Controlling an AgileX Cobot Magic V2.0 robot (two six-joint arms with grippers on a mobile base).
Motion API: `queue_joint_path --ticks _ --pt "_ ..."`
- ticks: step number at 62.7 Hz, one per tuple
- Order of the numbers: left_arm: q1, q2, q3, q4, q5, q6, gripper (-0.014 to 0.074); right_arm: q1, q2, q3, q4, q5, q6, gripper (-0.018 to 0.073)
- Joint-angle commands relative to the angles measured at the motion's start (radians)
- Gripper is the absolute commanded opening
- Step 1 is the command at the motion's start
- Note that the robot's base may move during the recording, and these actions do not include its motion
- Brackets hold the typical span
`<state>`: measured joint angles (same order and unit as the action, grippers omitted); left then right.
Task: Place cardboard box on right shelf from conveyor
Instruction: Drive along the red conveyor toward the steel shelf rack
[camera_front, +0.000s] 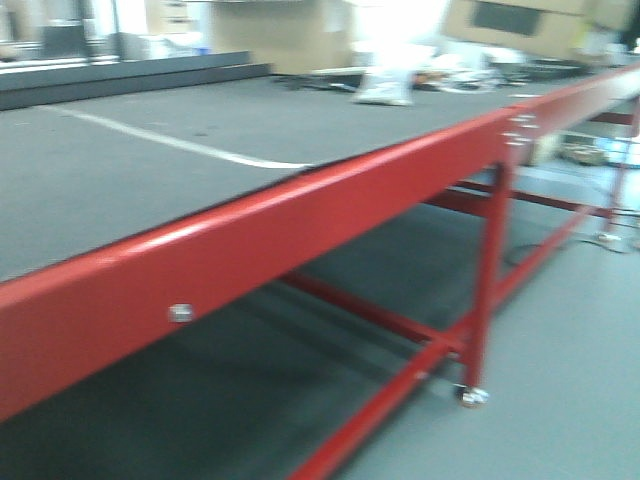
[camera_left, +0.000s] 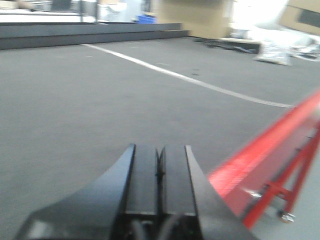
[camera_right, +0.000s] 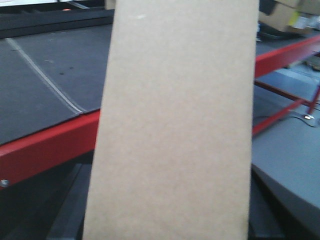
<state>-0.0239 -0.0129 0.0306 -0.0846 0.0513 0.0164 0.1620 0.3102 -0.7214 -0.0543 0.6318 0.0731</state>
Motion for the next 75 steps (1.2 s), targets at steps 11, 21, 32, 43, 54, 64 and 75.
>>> queue_joint_path --ticks 11,21,32,43,54,64,75 --pt "0.002 -0.011 -0.004 -0.007 -0.091 -0.005 -0.0119 -0.007 0.011 -0.029 -0.012 -0.1 -0.007 0.0149" --pt "0.002 -0.011 -0.004 -0.007 -0.091 -0.005 -0.0119 -0.007 0.011 -0.029 -0.012 -0.1 -0.007 0.0149" --pt "0.002 -0.011 -0.004 -0.007 -0.091 -0.005 -0.0119 -0.007 0.011 -0.029 -0.012 -0.1 -0.007 0.0149" --pt "0.0 -0.011 -0.004 -0.007 -0.091 -0.005 -0.0119 -0.007 0.011 -0.029 -0.012 -0.1 -0.007 0.0149" --pt "-0.022 -0.011 -0.004 -0.007 -0.091 -0.005 -0.0119 -0.007 0.011 -0.029 -0.012 -0.1 -0.007 0.0149" --pt "-0.027 -0.011 -0.004 -0.007 -0.091 -0.005 -0.0119 -0.007 0.011 -0.029 -0.012 -0.1 -0.007 0.0149" --pt "-0.027 -0.011 -0.004 -0.007 -0.091 -0.005 -0.0119 -0.007 0.011 -0.029 -0.012 -0.1 -0.007 0.0149"
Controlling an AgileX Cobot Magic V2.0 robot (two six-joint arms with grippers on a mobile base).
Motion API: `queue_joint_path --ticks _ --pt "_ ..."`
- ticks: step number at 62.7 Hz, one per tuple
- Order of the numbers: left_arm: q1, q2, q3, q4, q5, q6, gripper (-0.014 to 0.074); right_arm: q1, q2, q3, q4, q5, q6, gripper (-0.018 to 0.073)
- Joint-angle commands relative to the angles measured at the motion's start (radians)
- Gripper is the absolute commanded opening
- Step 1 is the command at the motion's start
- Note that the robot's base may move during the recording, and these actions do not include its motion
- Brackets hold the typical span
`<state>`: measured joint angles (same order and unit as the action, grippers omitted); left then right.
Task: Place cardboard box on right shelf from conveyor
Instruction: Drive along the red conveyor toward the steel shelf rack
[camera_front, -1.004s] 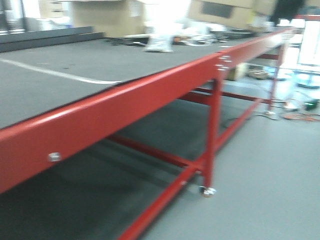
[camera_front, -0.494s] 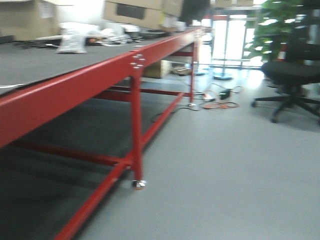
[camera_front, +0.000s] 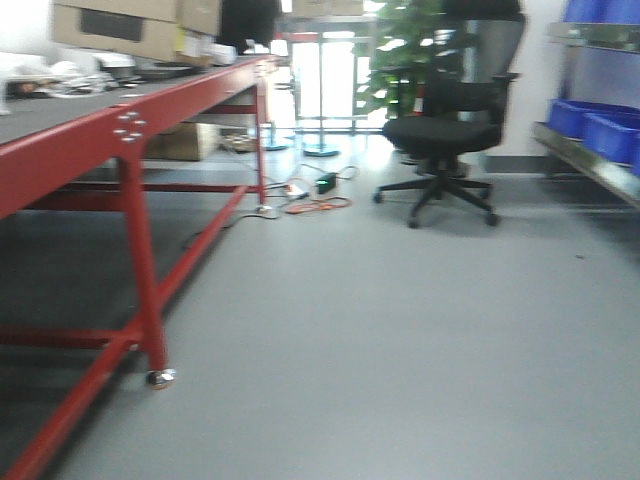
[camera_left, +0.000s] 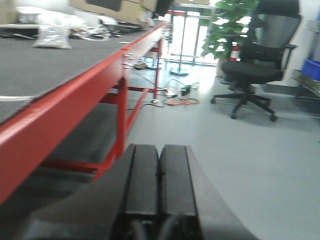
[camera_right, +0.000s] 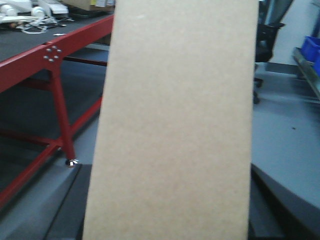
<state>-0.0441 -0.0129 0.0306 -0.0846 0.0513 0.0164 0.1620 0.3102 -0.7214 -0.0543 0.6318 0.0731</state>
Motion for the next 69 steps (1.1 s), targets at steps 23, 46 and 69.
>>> queue_joint_path --ticks 23,46,69 --pt "-0.008 -0.011 -0.004 -0.007 -0.091 -0.005 -0.0119 -0.007 0.011 -0.029 -0.012 -0.1 -0.007 0.0149" --pt "-0.046 -0.011 -0.004 -0.007 -0.091 -0.005 -0.0119 -0.007 0.011 -0.029 -0.012 -0.1 -0.007 0.0149" --pt "-0.046 -0.011 -0.004 -0.007 -0.091 -0.005 -0.0119 -0.007 0.011 -0.029 -0.012 -0.1 -0.007 0.0149"
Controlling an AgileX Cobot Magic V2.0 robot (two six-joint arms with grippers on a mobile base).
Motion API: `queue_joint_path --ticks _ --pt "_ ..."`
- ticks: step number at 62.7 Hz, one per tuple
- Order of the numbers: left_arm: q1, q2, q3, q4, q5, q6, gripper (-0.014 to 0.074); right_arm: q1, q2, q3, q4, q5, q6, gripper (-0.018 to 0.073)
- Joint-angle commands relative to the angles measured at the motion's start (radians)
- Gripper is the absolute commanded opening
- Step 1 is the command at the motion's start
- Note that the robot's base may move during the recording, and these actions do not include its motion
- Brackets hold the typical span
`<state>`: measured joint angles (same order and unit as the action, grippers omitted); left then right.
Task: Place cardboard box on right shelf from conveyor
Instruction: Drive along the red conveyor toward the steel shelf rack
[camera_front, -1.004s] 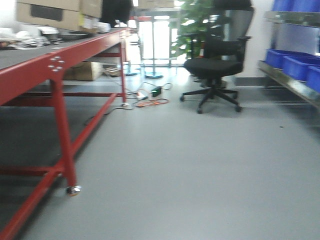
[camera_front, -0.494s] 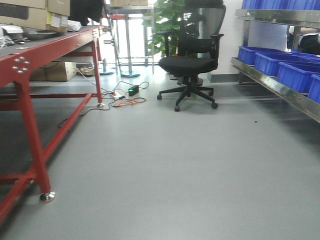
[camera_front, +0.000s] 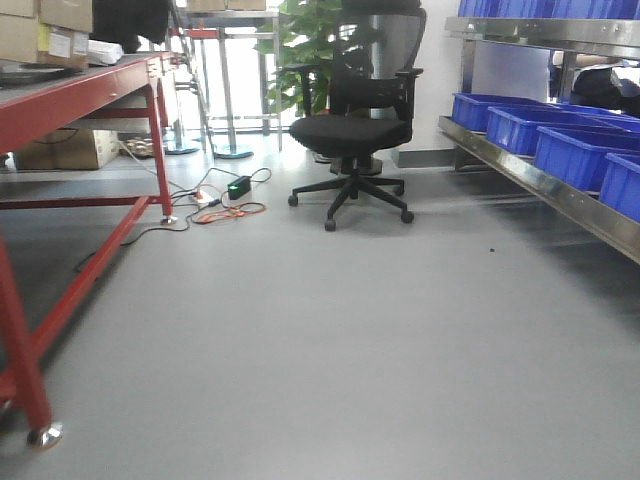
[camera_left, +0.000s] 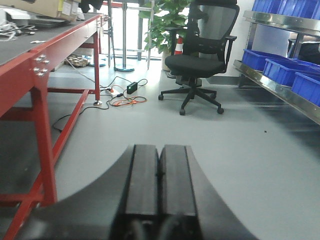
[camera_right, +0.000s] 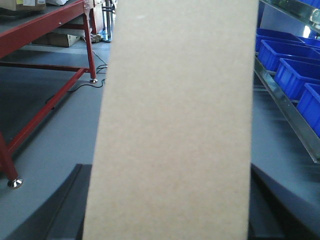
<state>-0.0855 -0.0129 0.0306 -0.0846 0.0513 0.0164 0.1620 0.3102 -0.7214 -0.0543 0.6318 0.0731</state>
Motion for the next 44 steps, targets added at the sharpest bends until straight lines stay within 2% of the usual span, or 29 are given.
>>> queue_joint_path --ticks 1,44 --pt "-0.005 -0.011 -0.004 -0.007 -0.091 -0.005 -0.0119 -0.007 0.011 -0.029 -0.012 -0.1 -0.007 0.0149" --pt "-0.005 -0.011 -0.004 -0.007 -0.091 -0.005 -0.0119 -0.007 0.011 -0.029 -0.012 -0.1 -0.007 0.0149"
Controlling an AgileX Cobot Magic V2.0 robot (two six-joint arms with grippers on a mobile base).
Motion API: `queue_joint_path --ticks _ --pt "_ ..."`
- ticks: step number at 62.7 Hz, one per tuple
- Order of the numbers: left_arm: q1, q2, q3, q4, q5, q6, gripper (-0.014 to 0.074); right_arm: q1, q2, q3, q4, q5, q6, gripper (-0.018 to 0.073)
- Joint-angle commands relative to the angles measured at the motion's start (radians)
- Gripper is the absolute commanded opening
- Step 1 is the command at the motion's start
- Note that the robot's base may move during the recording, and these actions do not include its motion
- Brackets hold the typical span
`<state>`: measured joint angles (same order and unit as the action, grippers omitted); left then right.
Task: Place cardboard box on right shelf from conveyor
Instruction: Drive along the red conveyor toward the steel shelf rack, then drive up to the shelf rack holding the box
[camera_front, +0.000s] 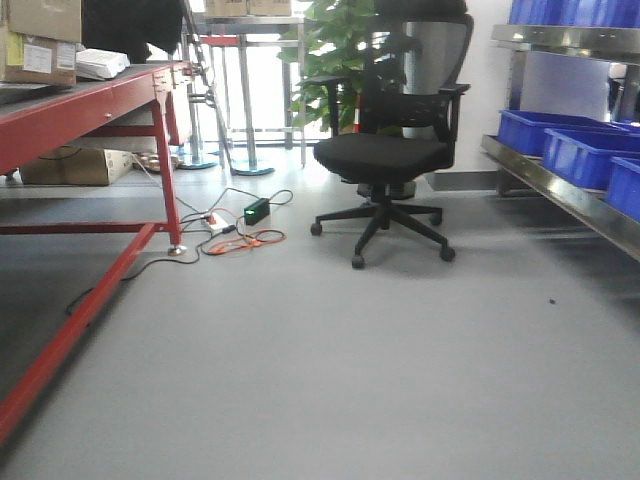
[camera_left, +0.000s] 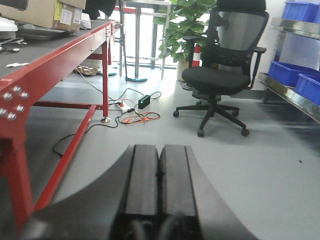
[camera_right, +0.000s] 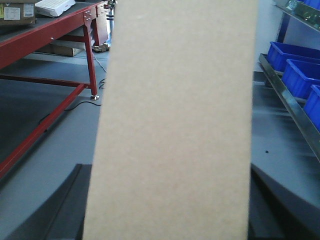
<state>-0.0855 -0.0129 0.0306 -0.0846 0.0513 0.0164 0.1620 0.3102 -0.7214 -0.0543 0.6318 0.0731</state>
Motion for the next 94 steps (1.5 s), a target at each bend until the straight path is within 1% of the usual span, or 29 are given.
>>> queue_joint_path --ticks 1,94 --pt "-0.005 -0.011 -0.004 -0.007 -0.091 -0.005 -0.0119 -0.007 0.011 -0.029 -0.012 -0.1 -0.007 0.0149" --pt "-0.005 -0.011 -0.004 -0.007 -0.091 -0.005 -0.0119 -0.007 0.011 -0.029 -0.012 -0.1 -0.007 0.0149"
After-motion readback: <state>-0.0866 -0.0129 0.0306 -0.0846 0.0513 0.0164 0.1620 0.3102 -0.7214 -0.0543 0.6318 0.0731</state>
